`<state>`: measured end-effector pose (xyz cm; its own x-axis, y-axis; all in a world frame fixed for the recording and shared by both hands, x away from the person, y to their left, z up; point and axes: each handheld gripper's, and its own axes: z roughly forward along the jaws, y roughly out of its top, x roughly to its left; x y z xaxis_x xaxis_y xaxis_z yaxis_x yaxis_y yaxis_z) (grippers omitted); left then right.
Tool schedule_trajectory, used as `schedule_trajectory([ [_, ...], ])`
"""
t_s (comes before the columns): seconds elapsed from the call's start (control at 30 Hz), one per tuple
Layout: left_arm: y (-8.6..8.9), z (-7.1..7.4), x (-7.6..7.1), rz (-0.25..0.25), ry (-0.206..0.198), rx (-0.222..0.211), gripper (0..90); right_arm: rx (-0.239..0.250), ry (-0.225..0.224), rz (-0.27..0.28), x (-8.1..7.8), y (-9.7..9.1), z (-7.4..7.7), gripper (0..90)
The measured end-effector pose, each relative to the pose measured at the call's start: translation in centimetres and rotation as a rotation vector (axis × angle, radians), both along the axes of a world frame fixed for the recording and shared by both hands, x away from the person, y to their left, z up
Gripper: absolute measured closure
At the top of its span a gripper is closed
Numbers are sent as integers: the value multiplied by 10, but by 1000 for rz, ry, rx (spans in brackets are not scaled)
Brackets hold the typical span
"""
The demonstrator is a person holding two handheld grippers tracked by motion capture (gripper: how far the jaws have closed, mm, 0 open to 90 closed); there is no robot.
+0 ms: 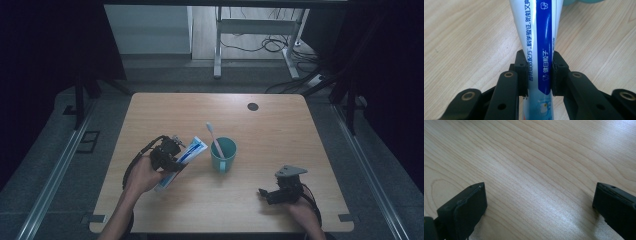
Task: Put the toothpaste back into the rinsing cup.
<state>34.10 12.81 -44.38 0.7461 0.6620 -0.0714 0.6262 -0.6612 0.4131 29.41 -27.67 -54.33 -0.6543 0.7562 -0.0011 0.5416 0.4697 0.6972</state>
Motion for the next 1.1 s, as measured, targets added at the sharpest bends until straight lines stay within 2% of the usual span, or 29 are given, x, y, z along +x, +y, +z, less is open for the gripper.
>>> schedule_trajectory([
  [0.27, 3, 6, -7, -3, -43, -53, 723, 0, -4, 2, 0, 0, 0, 0],
  [0.3, 4, 8, -9, -3, -49, -71, 723, 0, -5, 3, 0, 0, 0, 0],
  [0.43, 4, 11, -11, -4, -66, -95, 723, -1, -5, 3, 0, 0, 0, 0],
  [0.47, 4, 13, -12, -11, -78, -115, 723, -1, -6, 4, 0, 0, 0, 0],
  [0.7, 4, 19, -16, -9, -102, -176, 724, -1, -4, 2, 0, 0, 0, 0],
  [0.87, 3, 23, -17, -12, -124, -213, 724, -2, -3, 4, 0, 0, 0, 0],
  [0.97, 3, 25, -17, -20, -131, -221, 724, -2, -3, 3, 0, 0, 0, 0],
  [1.1, 0, 27, -17, -18, -146, -257, 724, -1, -2, 3, 0, 0, 0, 0],
])
